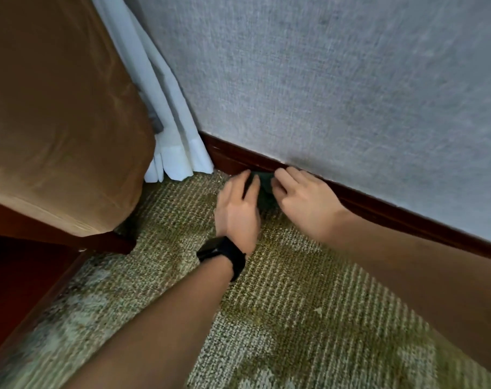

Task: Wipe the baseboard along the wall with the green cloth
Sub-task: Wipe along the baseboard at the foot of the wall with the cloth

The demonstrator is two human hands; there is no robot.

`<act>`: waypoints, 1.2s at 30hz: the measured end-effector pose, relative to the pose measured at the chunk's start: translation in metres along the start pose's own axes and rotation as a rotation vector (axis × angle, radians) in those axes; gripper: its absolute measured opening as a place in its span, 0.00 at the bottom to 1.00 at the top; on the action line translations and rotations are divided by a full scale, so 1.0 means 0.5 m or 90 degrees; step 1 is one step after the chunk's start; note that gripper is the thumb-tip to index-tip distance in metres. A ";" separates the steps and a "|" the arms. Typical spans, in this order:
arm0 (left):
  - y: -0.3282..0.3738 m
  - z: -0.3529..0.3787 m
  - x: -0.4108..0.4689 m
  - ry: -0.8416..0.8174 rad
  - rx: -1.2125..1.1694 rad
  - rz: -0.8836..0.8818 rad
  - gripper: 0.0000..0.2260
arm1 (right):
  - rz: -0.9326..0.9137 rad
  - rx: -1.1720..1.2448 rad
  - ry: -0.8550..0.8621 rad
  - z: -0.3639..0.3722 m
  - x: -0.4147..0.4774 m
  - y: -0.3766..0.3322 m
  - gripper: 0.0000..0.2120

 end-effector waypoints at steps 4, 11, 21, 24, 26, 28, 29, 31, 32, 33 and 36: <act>-0.046 -0.093 0.054 0.150 0.022 -0.007 0.18 | 0.020 0.024 0.129 -0.040 0.043 0.002 0.18; -0.162 -0.059 0.087 0.081 -0.118 -0.396 0.17 | -0.052 -0.025 0.083 -0.027 0.117 -0.044 0.06; -0.090 0.067 0.006 -0.031 -0.351 -0.488 0.12 | -0.093 -0.042 0.091 -0.028 0.027 -0.003 0.05; -0.124 0.039 0.012 0.051 -0.373 -0.549 0.15 | -0.051 -0.053 0.067 -0.018 0.040 -0.009 0.13; -0.157 0.004 0.031 0.120 -0.381 -0.578 0.16 | -0.034 -0.036 0.028 0.003 0.062 -0.022 0.19; -0.180 -0.028 0.055 0.172 -0.388 -0.582 0.16 | -0.003 0.015 0.026 -0.001 0.080 -0.023 0.20; -0.182 -0.041 0.066 0.188 -0.381 -0.569 0.15 | 0.015 0.027 0.034 -0.006 0.083 -0.018 0.20; -0.169 -0.058 0.076 0.203 -0.340 -0.529 0.11 | 0.018 0.013 0.070 -0.022 0.077 -0.010 0.16; -0.158 -0.056 0.073 0.197 -0.310 -0.505 0.09 | 0.013 0.003 0.102 -0.031 0.069 -0.008 0.13; -0.146 -0.046 0.065 0.180 -0.282 -0.484 0.09 | 0.003 0.003 0.129 -0.036 0.062 -0.009 0.09; -0.140 0.009 0.025 0.087 -0.260 -0.541 0.12 | -0.040 -0.013 0.101 -0.019 0.057 -0.022 0.06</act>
Point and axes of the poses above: each hand's wrist, its own x-axis towards the middle knuckle, its own z-axis out of the palm, y = z × x, the point moved 10 cm from there along x, towards the middle knuckle, and after that the axes turned 3 degrees about -z, right-handed, at the moved point
